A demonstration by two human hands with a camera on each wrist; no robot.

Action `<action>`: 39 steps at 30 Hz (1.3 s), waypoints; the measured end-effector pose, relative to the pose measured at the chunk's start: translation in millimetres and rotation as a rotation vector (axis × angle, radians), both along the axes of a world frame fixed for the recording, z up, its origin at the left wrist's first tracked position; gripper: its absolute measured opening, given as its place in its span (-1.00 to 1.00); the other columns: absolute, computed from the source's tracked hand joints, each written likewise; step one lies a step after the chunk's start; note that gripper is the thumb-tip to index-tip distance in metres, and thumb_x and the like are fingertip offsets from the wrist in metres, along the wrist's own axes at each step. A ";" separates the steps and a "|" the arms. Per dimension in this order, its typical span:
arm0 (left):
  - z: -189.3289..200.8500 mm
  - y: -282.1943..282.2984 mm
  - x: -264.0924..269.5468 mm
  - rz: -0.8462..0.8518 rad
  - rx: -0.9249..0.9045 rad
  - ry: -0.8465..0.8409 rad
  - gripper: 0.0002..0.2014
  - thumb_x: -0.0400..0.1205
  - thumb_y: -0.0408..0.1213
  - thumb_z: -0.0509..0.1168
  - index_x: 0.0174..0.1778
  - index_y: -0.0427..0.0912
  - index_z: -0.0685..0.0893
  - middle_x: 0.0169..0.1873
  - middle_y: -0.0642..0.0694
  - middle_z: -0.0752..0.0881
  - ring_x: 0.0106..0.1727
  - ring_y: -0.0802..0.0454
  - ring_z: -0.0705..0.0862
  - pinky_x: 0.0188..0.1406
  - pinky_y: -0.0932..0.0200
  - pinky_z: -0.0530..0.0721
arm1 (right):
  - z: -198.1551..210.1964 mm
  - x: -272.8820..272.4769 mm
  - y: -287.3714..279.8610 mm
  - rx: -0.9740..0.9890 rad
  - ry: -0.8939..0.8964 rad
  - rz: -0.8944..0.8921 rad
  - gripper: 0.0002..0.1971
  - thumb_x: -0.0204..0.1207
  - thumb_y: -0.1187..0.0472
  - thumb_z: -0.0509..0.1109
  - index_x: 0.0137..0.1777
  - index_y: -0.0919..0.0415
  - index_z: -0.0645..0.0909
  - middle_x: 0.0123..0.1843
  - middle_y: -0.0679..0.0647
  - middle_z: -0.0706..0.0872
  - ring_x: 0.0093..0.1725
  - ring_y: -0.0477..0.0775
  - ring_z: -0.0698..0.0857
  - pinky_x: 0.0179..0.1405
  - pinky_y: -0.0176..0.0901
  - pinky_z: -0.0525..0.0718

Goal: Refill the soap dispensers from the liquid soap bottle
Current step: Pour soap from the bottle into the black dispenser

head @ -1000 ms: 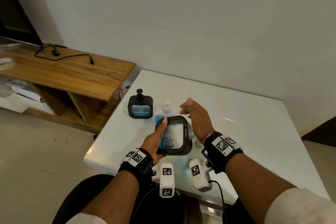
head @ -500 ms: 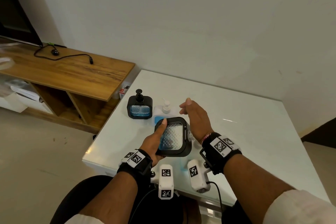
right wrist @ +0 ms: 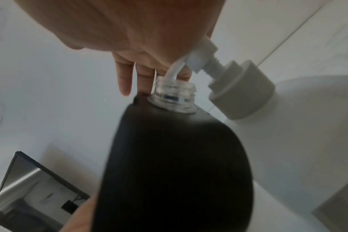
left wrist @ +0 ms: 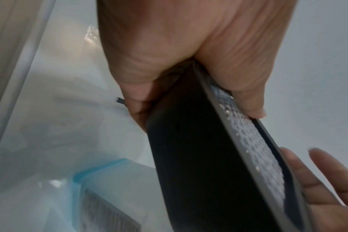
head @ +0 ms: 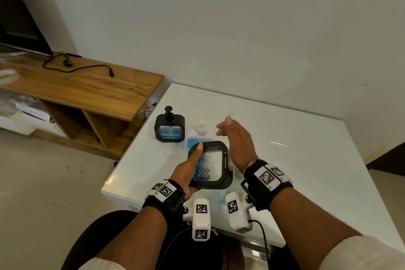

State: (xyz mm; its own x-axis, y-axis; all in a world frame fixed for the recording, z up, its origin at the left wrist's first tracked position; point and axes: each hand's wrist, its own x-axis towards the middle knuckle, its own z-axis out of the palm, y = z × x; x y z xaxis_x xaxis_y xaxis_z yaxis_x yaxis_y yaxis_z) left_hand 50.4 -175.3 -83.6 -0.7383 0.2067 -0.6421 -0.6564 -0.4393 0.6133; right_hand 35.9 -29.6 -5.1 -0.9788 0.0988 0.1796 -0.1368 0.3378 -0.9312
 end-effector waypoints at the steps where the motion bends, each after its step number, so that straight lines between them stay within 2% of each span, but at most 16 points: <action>1: 0.5 -0.7 0.0 0.004 0.006 -0.001 -0.04 0.13 0.28 0.68 0.41 -0.15 0.70 0.21 -0.26 0.83 0.27 -0.33 0.79 0.32 -0.38 0.71 | 0.9 -0.3 -0.1 -0.030 0.001 -0.011 -0.44 0.57 -0.27 -0.01 -0.05 0.14 0.67 -0.14 0.06 0.73 -0.13 -0.17 0.65 -0.06 -0.44 0.51; 3: 3.4 -1.7 0.3 0.007 0.013 -0.002 -0.11 0.20 0.25 0.65 0.40 -0.15 0.70 0.21 -0.27 0.83 0.26 -0.34 0.79 0.30 -0.39 0.72 | 0.8 -0.8 0.4 -0.018 0.012 -0.029 -0.47 0.57 -0.25 -0.01 -0.07 0.11 0.66 -0.15 0.05 0.73 -0.13 -0.18 0.65 -0.06 -0.45 0.51; 5: 4.2 -1.1 -0.9 0.015 0.003 -0.004 -0.13 0.19 0.25 0.64 0.37 -0.16 0.71 0.18 -0.27 0.84 0.24 -0.33 0.79 0.30 -0.37 0.73 | 0.3 -2.1 1.0 0.047 0.022 -0.028 -0.45 0.58 -0.26 -0.01 -0.07 0.14 0.66 -0.18 0.00 0.72 -0.14 -0.16 0.65 -0.08 -0.35 0.51; 9: 5.5 1.5 1.0 -0.009 -0.023 -0.015 0.01 0.05 0.31 0.70 0.40 -0.13 0.69 0.21 -0.26 0.83 0.26 -0.35 0.79 0.32 -0.41 0.71 | -0.8 0.0 -0.8 0.212 0.020 0.063 -0.24 0.48 -0.42 -0.08 -0.04 0.28 0.64 -0.18 0.11 0.72 -0.13 0.06 0.67 -0.09 -0.11 0.58; 13: 7.1 1.7 2.3 0.002 -0.035 -0.009 -0.16 0.20 0.27 0.60 0.34 -0.15 0.72 0.16 -0.25 0.85 0.22 -0.31 0.80 0.24 -0.30 0.77 | 1.7 2.3 0.7 0.037 0.017 -0.040 -0.42 0.57 -0.29 0.01 -0.08 0.16 0.66 -0.20 0.02 0.73 -0.13 -0.08 0.67 -0.05 -0.25 0.54; 16: 7.9 1.1 1.9 0.007 -0.023 -0.005 -0.16 0.21 0.26 0.60 0.34 -0.17 0.72 0.15 -0.25 0.85 0.22 -0.31 0.80 0.21 -0.28 0.79 | 7.8 2.6 -0.4 -0.029 0.016 -0.074 -0.49 0.58 -0.24 0.01 -0.09 0.09 0.67 -0.16 0.03 0.75 -0.10 -0.11 0.68 -0.03 -0.29 0.55; 19: 9.3 -0.6 0.0 0.007 -0.017 0.001 -0.14 0.19 0.26 0.61 0.35 -0.17 0.72 0.15 -0.24 0.86 0.23 -0.29 0.81 0.18 -0.25 0.80 | 17.1 0.1 -2.2 -0.029 0.032 -0.069 -0.53 0.63 -0.20 0.06 -0.06 0.11 0.67 -0.15 0.03 0.75 -0.08 -0.04 0.70 -0.04 -0.29 0.58; 23: 9.2 -2.7 -1.0 0.006 0.004 0.008 -0.19 0.25 0.24 0.58 0.34 -0.19 0.73 0.14 -0.24 0.86 0.22 -0.28 0.81 0.16 -0.23 0.80 | 29.2 -1.5 11.3 0.106 0.016 -0.166 -0.65 0.68 -0.09 0.24 -0.09 0.19 0.64 -0.20 0.02 0.74 -0.23 -0.05 0.63 -0.24 -0.38 0.52; 25: 8.4 -3.0 -1.7 0.004 0.008 0.019 -0.16 0.23 0.25 0.59 0.35 -0.18 0.73 0.16 -0.24 0.85 0.24 -0.29 0.80 0.22 -0.27 0.78 | 28.9 1.9 22.3 0.202 -0.093 -0.224 -0.65 0.64 -0.14 0.27 -0.14 0.14 0.60 -0.21 -0.02 0.70 -0.23 -0.02 0.61 -0.18 -0.23 0.54; 27: 7.4 -2.8 -2.6 0.004 0.017 0.025 -0.12 0.19 0.25 0.62 0.38 -0.18 0.73 0.19 -0.25 0.84 0.26 -0.30 0.80 0.30 -0.30 0.74 | 25.0 8.9 30.5 0.258 -0.266 -0.246 -0.66 0.61 -0.15 0.28 -0.15 0.13 0.56 -0.16 -0.01 0.67 -0.13 0.06 0.63 -0.03 -0.05 0.59; 29: 7.5 -2.3 -2.9 0.005 0.030 0.026 -0.11 0.19 0.25 0.62 0.39 -0.18 0.72 0.21 -0.26 0.83 0.26 -0.30 0.79 0.34 -0.31 0.72 | 20.8 17.1 34.0 0.241 -0.421 -0.229 -0.59 0.60 -0.14 0.29 -0.06 0.26 0.59 -0.06 0.14 0.69 -0.03 0.14 0.65 0.04 0.03 0.57; 31: 7.6 -2.0 -2.1 0.007 0.044 0.023 -0.14 0.22 0.24 0.61 0.39 -0.18 0.72 0.21 -0.27 0.83 0.26 -0.31 0.80 0.33 -0.31 0.73 | 20.8 24.0 33.7 0.190 -0.519 -0.192 -0.44 0.61 -0.16 0.28 0.07 0.47 0.56 -0.03 0.32 0.66 -0.08 0.14 0.59 -0.01 0.04 0.54; 32: 8.5 -1.5 -1.0 0.008 0.042 0.024 -0.16 0.24 0.24 0.60 0.38 -0.18 0.73 0.20 -0.26 0.84 0.25 -0.31 0.80 0.28 -0.29 0.75 | 21.7 26.7 33.9 0.172 -0.556 -0.178 -0.39 0.61 -0.19 0.26 0.07 0.49 0.54 -0.05 0.30 0.63 -0.10 0.13 0.55 0.01 0.07 0.56; 35: 11.4 -0.1 2.4 0.011 0.033 0.025 -0.22 0.28 0.23 0.57 0.34 -0.18 0.74 0.17 -0.25 0.85 0.23 -0.29 0.81 0.08 -0.19 0.81 | 23.5 32.7 37.0 0.120 -0.665 -0.184 -0.37 0.58 -0.32 0.20 0.16 0.33 0.57 0.13 0.21 0.64 0.10 0.21 0.61 0.23 0.23 0.56; 37: 12.1 -0.1 3.8 0.010 0.033 0.020 -0.22 0.29 0.22 0.56 0.35 -0.19 0.73 0.16 -0.25 0.85 0.22 -0.29 0.81 0.04 -0.17 0.81 | 24.0 37.0 38.8 0.044 -0.766 -0.172 -0.33 0.55 -0.38 0.19 0.32 0.21 0.54 0.27 0.16 0.58 0.23 0.26 0.55 0.21 0.29 0.56; 39: 11.8 -0.7 4.8 0.014 0.035 0.015 -0.20 0.27 0.23 0.57 0.36 -0.19 0.73 0.16 -0.26 0.85 0.22 -0.30 0.81 0.05 -0.18 0.81 | 23.8 42.2 39.5 -0.022 -0.852 -0.134 -0.34 0.54 -0.41 0.18 0.37 0.12 0.51 0.32 0.08 0.48 0.34 0.31 0.46 0.13 0.34 0.51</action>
